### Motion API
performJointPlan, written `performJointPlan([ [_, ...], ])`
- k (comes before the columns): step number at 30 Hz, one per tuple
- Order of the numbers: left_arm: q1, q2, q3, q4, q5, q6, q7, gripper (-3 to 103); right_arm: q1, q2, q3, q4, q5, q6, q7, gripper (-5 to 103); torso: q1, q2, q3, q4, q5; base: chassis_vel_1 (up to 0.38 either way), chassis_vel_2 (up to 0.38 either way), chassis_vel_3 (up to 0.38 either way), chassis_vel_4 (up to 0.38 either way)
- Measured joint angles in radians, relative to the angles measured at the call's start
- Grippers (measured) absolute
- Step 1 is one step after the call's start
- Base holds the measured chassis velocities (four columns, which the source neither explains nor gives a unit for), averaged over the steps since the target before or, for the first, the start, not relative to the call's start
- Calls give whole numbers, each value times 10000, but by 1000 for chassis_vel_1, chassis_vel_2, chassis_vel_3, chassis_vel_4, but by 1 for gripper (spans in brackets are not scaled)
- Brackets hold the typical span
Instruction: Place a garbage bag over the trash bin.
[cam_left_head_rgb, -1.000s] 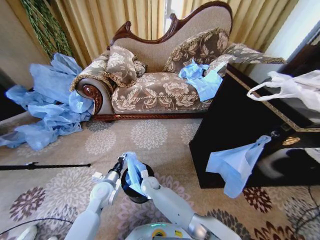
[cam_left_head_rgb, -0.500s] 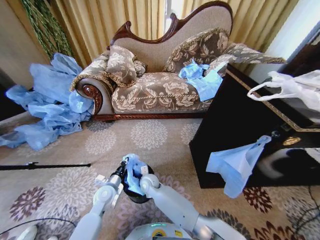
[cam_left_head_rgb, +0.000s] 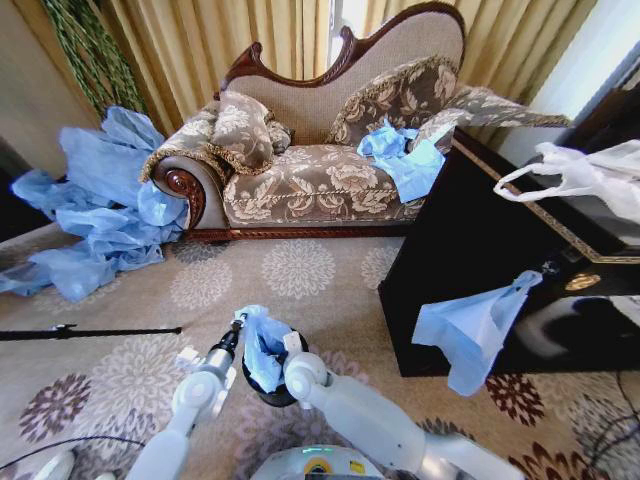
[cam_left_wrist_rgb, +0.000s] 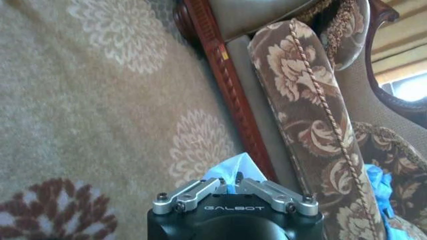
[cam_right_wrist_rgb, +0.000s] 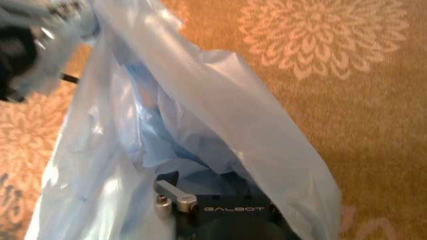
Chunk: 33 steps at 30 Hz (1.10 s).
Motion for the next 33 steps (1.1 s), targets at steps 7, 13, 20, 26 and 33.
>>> performJointPlan([
  [7, -49, 5, 167, -19, 271, 13, -109, 0, 51, -431, -273, 1484, 545, 16, 508, 100, 0, 0, 0, 0, -1, 0, 0, 0, 0],
  [13, -55, -37, 552, 63, 941, 26, -139, 0, -162, -774, -470, 1905, -659, 236, -616, 100, -1, 2, -1, 0, -2, 0, 0, 0, 0],
  [20, -116, -70, 836, 418, 1723, 22, -57, 0, -679, -312, -165, 465, -2437, 1522, -2570, 100, -1, 1, 0, 1, -2, 0, 0, 0, 0],
  [26, -155, -64, 779, 412, 1760, 21, -83, 0, -803, -228, 29, 16, -2737, 1658, -2879, 100, 0, 1, 0, 0, -2, 0, 0, 0, 0],
  [33, -131, 12, 472, 550, 1786, 93, -105, 0, -1088, -983, 77, 1027, -3274, 1726, -2962, 100, -1, 2, 0, 0, -2, 0, 0, 0, 0],
])
